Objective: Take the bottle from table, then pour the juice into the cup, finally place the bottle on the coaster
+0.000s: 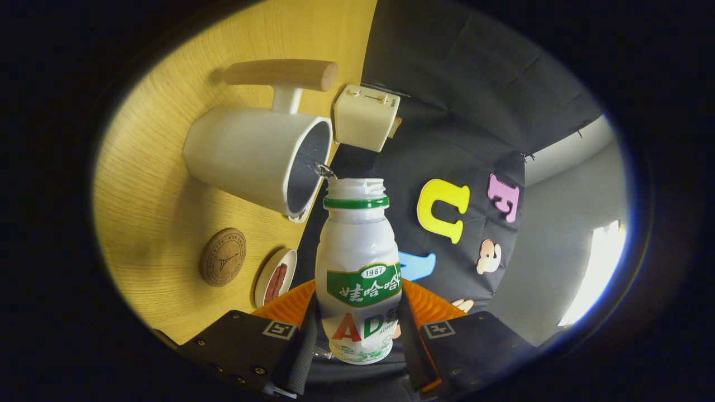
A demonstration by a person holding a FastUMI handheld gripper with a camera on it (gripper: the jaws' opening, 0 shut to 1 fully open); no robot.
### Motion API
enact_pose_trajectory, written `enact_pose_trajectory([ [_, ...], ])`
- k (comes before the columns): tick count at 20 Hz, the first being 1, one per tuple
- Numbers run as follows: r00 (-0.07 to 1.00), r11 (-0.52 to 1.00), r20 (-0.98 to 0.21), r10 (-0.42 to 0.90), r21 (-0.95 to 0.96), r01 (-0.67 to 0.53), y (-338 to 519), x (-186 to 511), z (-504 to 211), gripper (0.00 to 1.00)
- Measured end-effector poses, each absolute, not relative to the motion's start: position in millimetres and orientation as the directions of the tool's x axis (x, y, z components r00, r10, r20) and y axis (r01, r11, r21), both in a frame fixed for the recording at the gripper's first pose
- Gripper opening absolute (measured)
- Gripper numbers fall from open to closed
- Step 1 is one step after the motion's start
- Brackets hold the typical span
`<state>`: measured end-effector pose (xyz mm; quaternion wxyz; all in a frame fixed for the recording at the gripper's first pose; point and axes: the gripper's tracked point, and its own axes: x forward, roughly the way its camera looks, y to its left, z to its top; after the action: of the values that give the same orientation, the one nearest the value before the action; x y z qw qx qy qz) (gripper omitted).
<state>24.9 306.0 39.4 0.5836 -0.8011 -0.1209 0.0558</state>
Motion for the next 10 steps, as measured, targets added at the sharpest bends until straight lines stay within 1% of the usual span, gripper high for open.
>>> enact_pose_trajectory([
  [10, 0.964, -0.313, 0.047, 0.263, -0.941, 0.131, 307.9, 25.2, 40.6, 0.68],
])
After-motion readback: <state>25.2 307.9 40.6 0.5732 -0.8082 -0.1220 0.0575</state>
